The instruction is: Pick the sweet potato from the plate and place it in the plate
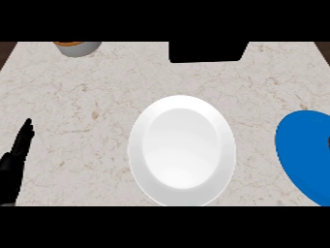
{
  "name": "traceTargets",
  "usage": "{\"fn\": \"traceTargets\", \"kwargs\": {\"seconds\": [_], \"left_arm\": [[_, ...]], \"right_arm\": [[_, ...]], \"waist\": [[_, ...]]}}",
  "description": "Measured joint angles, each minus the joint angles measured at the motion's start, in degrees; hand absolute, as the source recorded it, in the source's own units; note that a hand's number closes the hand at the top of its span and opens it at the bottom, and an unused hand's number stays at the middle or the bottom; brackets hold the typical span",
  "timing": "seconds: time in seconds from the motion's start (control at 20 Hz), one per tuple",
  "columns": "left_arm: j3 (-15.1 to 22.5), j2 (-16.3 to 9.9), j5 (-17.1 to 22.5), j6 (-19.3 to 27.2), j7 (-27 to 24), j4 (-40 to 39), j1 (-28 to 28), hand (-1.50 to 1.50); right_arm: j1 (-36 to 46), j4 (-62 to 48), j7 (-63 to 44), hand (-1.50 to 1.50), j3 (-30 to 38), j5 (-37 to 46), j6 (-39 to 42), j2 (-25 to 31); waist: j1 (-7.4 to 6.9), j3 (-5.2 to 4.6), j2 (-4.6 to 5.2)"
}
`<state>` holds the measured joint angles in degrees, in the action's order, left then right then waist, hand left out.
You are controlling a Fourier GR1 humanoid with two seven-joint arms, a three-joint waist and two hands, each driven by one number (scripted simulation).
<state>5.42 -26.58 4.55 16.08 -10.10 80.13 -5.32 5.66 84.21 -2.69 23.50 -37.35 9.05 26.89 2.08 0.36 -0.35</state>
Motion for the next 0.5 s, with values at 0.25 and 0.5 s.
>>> {"fn": "traceTargets", "kwargs": {"seconds": [0.25,0.5], "left_arm": [[0.5,-1.93,-0.96,-2.08,1.11,3.33,-0.55,0.0],[-0.05,-2.45,-1.72,-3.28,1.29,3.83,-0.09,0.0]], "right_arm": [[-6.24,-5.21,3.75,-1.5,11.47,-9.33,9.62,3.18],[-10.75,-11.13,2.24,-1.5,16.24,-14.06,23.63,10.08]], "waist": [[-0.7,-0.18,0.09],[-1.31,-0.26,0.22]]}}
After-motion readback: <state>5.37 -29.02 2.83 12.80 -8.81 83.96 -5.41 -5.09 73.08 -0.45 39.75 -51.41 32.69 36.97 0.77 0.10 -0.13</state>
